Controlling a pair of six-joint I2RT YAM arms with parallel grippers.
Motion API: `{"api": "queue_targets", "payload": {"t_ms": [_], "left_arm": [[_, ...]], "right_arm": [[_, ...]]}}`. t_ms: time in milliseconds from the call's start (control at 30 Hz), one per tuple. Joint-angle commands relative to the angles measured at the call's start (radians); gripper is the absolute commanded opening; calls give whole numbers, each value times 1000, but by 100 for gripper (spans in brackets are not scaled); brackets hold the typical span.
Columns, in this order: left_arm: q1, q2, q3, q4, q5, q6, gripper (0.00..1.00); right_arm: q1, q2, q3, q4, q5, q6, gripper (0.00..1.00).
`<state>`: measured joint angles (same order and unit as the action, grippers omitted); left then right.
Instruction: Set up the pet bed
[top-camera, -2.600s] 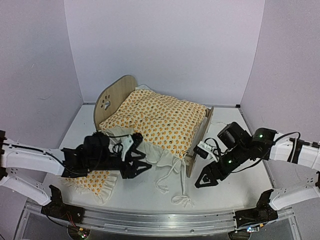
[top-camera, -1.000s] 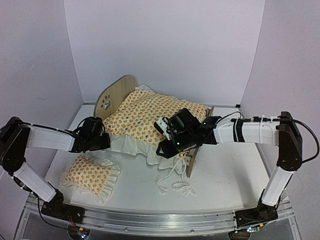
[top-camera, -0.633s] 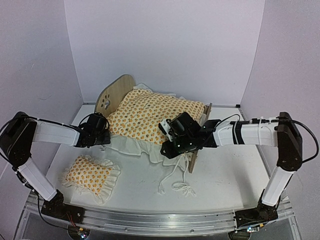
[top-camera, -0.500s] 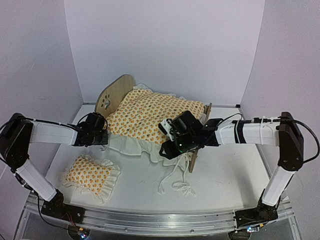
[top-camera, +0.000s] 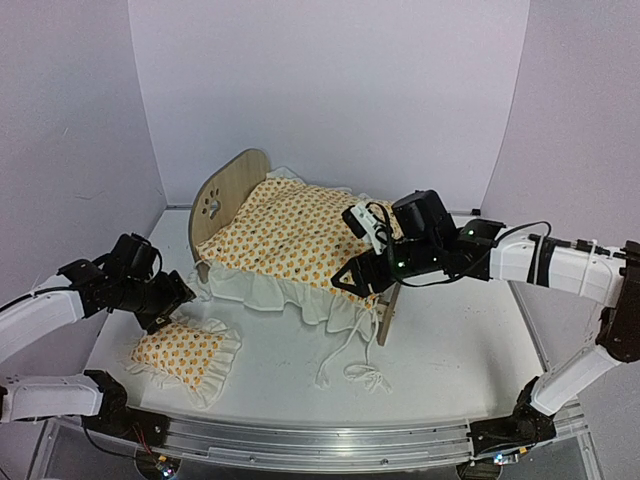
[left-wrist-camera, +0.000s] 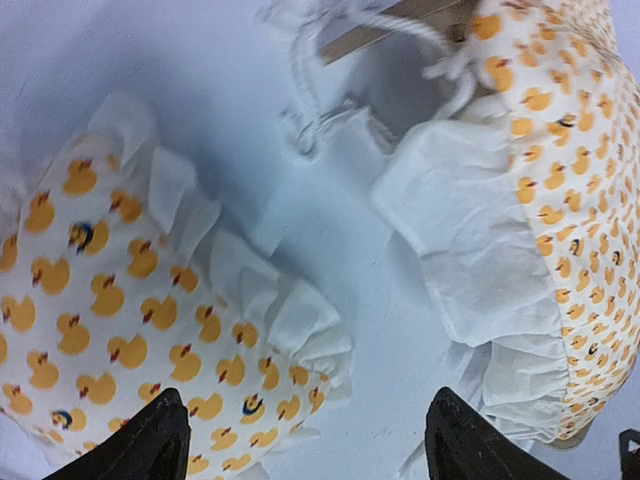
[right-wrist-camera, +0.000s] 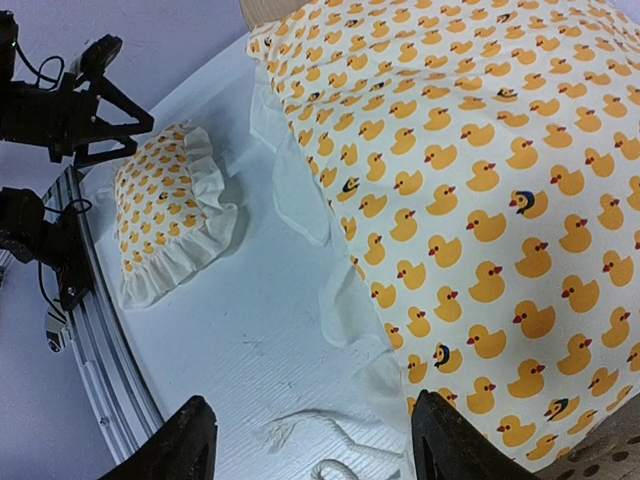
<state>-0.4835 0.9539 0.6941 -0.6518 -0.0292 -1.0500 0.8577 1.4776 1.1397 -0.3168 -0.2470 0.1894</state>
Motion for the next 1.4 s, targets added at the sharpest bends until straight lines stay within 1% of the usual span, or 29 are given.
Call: {"api": "queue_targets", "payload": {"t_ms": [0,33,67,133,200,233,267,300,333,367,400,500,533,567,633,700,800,900,967,1067,1100,1133,1167,1200,1233,1267,1300,1333,1367], "left_arm": [[4,-63,-74,-80,104,-436,82],[5,-61,-88,-79,106,-484,82],[5,-52,-101,-88,100,-528,78],[5,-16,-131,-165,122,-661,76],[4,7,-154,-225,156,-785,64],[5,7,-161,-238,154,-821,63],[5,2,-163,-240,125,-848,63],[5,-4,-163,-241,88,-871,66],[6,-8,-165,-233,25,-887,71],[10,-4,-168,-225,-1,-899,78],[14,12,-171,-211,-2,-915,80],[16,140,-145,-172,-29,-870,83],[16,189,-127,-169,-47,-841,81],[17,231,-106,-169,-59,-819,77],[17,282,-74,-170,-74,-764,62],[17,279,-36,-207,-110,-734,50],[19,205,43,-337,-223,-701,25],[19,97,156,-461,-348,-654,10],[20,47,251,-498,-446,-541,1],[20,25,437,-498,-586,-322,0],[20,32,541,-463,-612,-190,0],[20,45,592,-396,-607,15,0],[20,55,665,-276,-554,243,0],[20,64,703,-147,-442,452,0],[20,83,737,-53,-323,620,0],[20,117,781,12,-168,754,0],[20,178,858,14,-40,875,0],[20,264,951,-29,81,958,0],[20,399,1074,-111,179,1021,0]], "right_arm": [[3,-26,-28,52,-31,-34,68],[1,-40,-36,53,-25,-36,68],[3,-59,-46,53,-10,-39,68],[3,-100,-81,53,27,-37,69],[3,-141,-113,53,68,-35,69],[2,-159,-126,54,81,-35,70],[2,-173,-136,53,89,-36,70],[2,-185,-145,54,95,-36,70],[2,-197,-151,53,99,-37,70],[2,-203,-155,53,103,-39,70],[1,-207,-157,53,106,-38,70],[2,-224,-168,53,115,-37,70],[2,-228,-173,53,115,-38,70],[1,-229,-175,53,116,-37,70],[2,-230,-174,52,114,-34,70],[3,-239,-171,46,114,-30,70],[3,-264,-177,45,125,-29,70],[2,-279,-178,45,141,-35,70],[2,-283,-178,45,149,-40,70],[3,-286,-180,49,158,-48,70],[1,-287,-182,50,161,-52,70],[2,-286,-182,50,166,-53,70],[2,-286,-181,50,171,-54,70],[1,-288,-181,50,173,-54,70],[1,-289,-180,50,174,-54,70],[0,-291,-179,50,177,-54,70],[1,-292,-176,50,178,-52,70],[0,-291,-171,50,181,-50,70],[1,-290,-165,50,182,-46,70]]}}
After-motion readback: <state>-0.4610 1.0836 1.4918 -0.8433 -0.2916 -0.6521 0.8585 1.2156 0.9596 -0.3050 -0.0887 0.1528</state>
